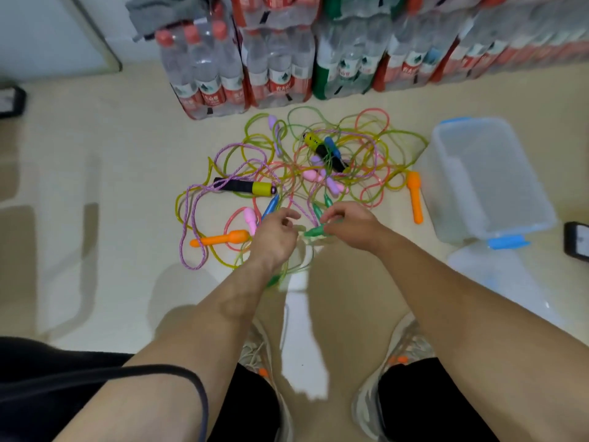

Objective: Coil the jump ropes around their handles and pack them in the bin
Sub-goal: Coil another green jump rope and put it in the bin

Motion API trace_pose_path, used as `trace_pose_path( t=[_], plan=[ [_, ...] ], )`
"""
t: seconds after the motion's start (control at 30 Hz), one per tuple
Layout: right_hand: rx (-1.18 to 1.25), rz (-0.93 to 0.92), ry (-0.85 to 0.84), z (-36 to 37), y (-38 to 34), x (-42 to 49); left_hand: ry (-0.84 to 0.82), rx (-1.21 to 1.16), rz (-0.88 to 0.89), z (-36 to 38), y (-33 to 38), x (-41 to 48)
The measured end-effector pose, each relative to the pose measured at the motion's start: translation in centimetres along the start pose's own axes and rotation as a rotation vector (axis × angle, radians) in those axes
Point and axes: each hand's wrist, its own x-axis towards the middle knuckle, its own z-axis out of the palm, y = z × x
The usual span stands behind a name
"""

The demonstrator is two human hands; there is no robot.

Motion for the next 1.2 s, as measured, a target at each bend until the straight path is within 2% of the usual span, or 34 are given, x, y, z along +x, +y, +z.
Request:
trace_pose_path(
  t=[0.07, 0.2, 0.3, 0.43, 0.6, 0.7, 0.77, 0.87, 0.93, 1.0, 1.1, 1.2],
  plan=[
    [0.055, -0.109, 0.024, -1.9, -2.6, -1.2, -0.043, 0.01, 0.084, -1.2, 3.2, -0.8],
    [0.402, -0.195, 0.153, -5.6, -7.8, -4.6, -0.164, 0.03, 0.174, -3.9, 9.1, -3.2],
    [0.611, -0.244, 0.215, -8.5, -11.6, -7.4, -0.169, 0.134, 0.279, -6.2, 11.7, -4.7],
    [0.863, -0.31, 0.289, -12.6, -15.1, -10.8, -0.181, 0.348, 0.277, -10.0, 13.9, -6.8],
    [0.917, -0.285, 0.431, -16.5, -15.6, -13.6, -0.142, 0.523, 0.358, -15.1, 15.6, -9.5],
    [0.859, -0.227, 0.397, -16.8, -14.9, -15.2, -0.13, 0.626, 0.442, -17.9, 16.8, -10.8],
    [0.6, -0.184, 0.322, -16.0, -14.4, -16.0, -0.116, 0.401, 0.468, -19.1, 17.8, -11.5],
    [0.183, -0.115, 0.092, -13.8, -14.7, -16.8, -0.15, -0.115, 0.418, -19.6, 19.2, -12.3],
    [0.152, -0.121, -0.066, -12.0, -15.5, -16.5, -0.213, -0.339, 0.368, -18.9, 19.9, -12.9],
    [0.229, -0.19, -0.143, -10.5, -16.0, -15.3, -0.291, -0.511, 0.323, -17.7, 20.7, -13.1],
    [0.36, -0.288, -0.085, -9.8, -16.6, -13.9, -0.285, -0.744, 0.327, -16.7, 21.8, -12.6],
    [0.319, -0.317, 0.117, -10.8, -17.0, -13.1, -0.15, -0.832, 0.38, -16.8, 22.1, -11.7]
  ],
)
